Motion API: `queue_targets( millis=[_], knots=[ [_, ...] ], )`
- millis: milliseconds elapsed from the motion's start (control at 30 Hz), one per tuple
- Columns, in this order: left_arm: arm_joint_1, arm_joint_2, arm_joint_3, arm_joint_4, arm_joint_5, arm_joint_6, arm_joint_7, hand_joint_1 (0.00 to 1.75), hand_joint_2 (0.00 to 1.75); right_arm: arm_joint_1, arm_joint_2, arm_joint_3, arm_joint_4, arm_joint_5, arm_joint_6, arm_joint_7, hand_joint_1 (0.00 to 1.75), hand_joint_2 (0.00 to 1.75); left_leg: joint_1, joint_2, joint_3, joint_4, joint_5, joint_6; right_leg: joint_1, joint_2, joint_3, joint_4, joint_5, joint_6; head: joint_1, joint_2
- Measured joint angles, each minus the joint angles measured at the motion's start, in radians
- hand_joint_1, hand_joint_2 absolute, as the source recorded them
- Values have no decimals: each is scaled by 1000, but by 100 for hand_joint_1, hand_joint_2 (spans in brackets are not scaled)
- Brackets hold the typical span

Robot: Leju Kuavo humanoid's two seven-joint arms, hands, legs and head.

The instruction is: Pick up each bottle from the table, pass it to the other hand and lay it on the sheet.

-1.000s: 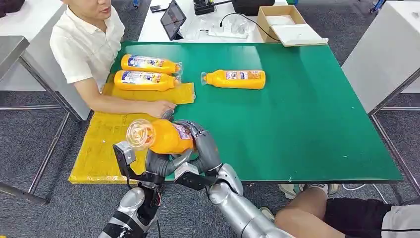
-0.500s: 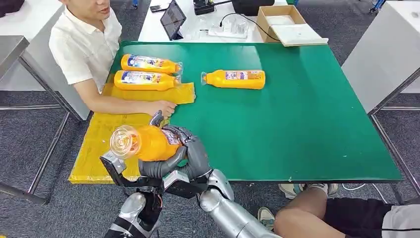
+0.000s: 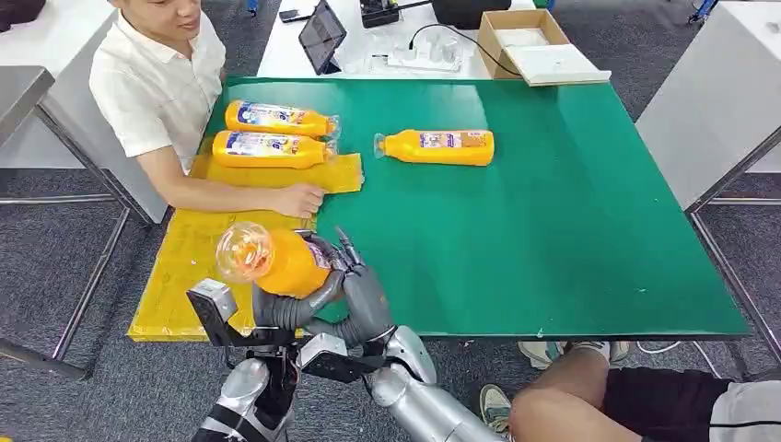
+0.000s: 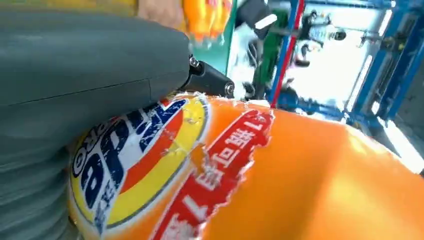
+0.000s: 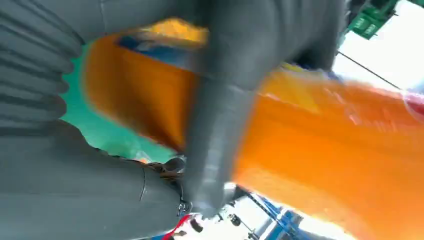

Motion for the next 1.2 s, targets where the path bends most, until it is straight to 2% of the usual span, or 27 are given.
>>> queue_targets(
  millis=[233,333,467,633,733,833,933,1067,1200],
  knots=[
    [-49,13,29,16,-13,21,2,175,175,47,0,16,-4,4,-8,0,0,0,0,0,0,0,0,0,0,0,0,0,0,0,0,0],
    [-61,23,29,23,-81,56,2,175,175,64,-5,16,-21,0,-46,0,0,0,0,0,0,0,0,0,0,0,0,0,0,0,0,0],
    [-86,59,40,41,-221,128,3,175,175,102,-28,15,-104,-34,-112,0,0,0,0,1,0,0,0,0,0,0,0,0,0,0,0,0],
    [-124,93,74,66,-359,216,21,175,175,151,-55,12,-221,-13,-126,0,0,0,0,0,0,0,0,0,0,0,-1,0,0,0,0,0],
    [-158,110,85,98,-524,322,33,175,175,170,-63,6,-270,-8,-127,0,0,0,0,0,0,0,0,0,0,0,-1,0,0,0,-1,0],
    [-210,125,86,171,-789,408,113,175,175,185,-66,-3,-310,-13,-127,0,0,0,0,0,0,0,0,0,0,0,-1,0,0,0,-1,0],
    [-284,133,85,283,-1025,414,195,175,175,195,-66,-10,-339,-29,-127,0,0,0,0,0,0,0,1,0,0,0,0,0,0,0,0,0],
    [-391,153,86,451,-1121,415,275,175,175,211,-66,-20,-363,-63,-127,0,0,0,0,1,0,0,1,0,0,0,0,0,1,0,0,0],
    [-448,169,86,549,-1151,415,296,175,175,220,-67,-23,-374,-72,-127,0,0,0,0,1,0,0,1,0,0,0,0,1,1,0,0,0]
  ],
)
